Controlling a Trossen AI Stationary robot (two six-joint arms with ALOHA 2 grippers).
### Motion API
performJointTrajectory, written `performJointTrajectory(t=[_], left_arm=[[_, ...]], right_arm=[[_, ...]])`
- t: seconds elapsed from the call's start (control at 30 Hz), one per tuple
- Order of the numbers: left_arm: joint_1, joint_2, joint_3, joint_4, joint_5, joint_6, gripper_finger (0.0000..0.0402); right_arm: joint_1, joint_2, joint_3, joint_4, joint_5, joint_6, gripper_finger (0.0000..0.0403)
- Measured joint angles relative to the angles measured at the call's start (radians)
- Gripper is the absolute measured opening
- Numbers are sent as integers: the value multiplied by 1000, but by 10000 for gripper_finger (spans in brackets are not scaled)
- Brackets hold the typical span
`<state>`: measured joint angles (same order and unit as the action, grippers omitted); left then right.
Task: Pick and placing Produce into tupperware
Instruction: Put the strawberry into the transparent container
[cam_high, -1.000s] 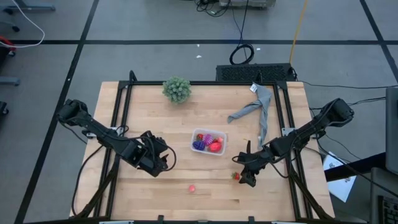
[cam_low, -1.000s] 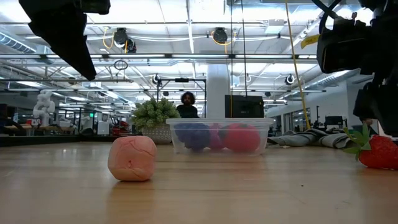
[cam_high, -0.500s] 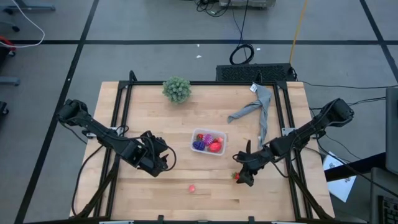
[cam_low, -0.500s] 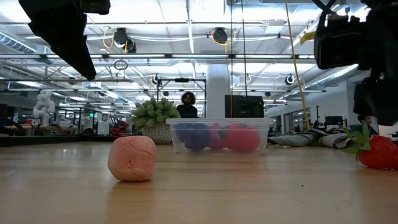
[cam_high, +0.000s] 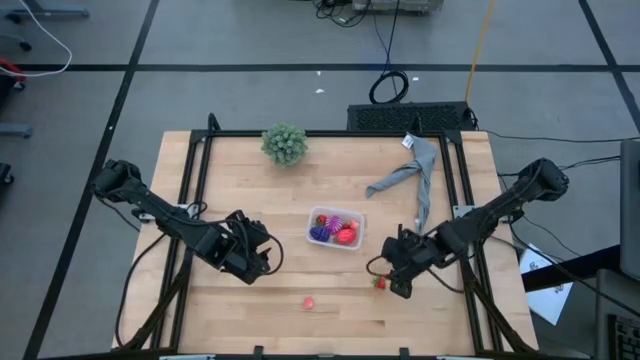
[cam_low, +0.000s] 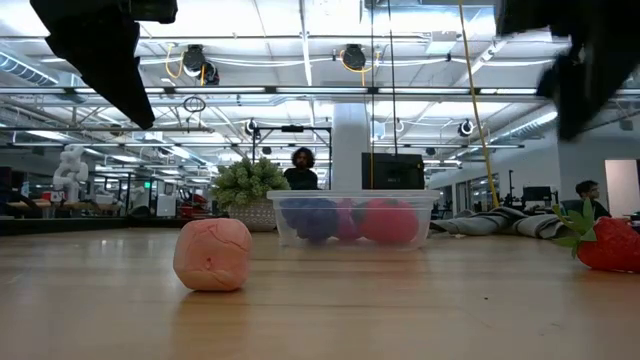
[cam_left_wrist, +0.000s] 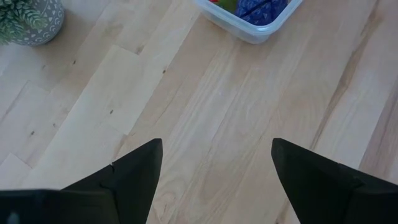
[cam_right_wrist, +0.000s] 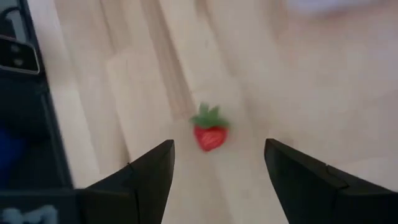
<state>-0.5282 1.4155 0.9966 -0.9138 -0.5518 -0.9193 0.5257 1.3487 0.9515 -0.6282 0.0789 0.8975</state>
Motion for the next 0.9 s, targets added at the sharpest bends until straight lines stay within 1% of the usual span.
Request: performJointTrajectory(t=[0.1, 0.13, 0.2, 0.37, 0.57, 0.63, 0.8, 0.9], left_arm=[[0, 0, 0, 0, 0, 0, 308], [0, 0, 0, 0, 0, 0, 308], [-1, 0, 0, 0, 0, 0, 308], [-6, 0, 0, 0, 0, 1, 308], [-5, 0, 0, 0, 0, 1, 308], [-5, 0, 0, 1, 0, 1, 308], [-5, 0, 0, 2, 0, 1, 308], [-5, 0, 0, 2, 0, 6, 308]], right_arm=[[36, 14, 118, -133, 133, -50, 242], [44, 25, 141, -151, 159, -58, 242], [53, 55, 159, -182, 177, -68, 242], [52, 190, 157, -280, 125, -13, 242], [52, 317, 177, -264, 101, -27, 242], [52, 338, 181, -260, 102, -30, 242], [52, 363, 182, -173, 102, -62, 242], [53, 364, 183, -178, 102, -65, 242]])
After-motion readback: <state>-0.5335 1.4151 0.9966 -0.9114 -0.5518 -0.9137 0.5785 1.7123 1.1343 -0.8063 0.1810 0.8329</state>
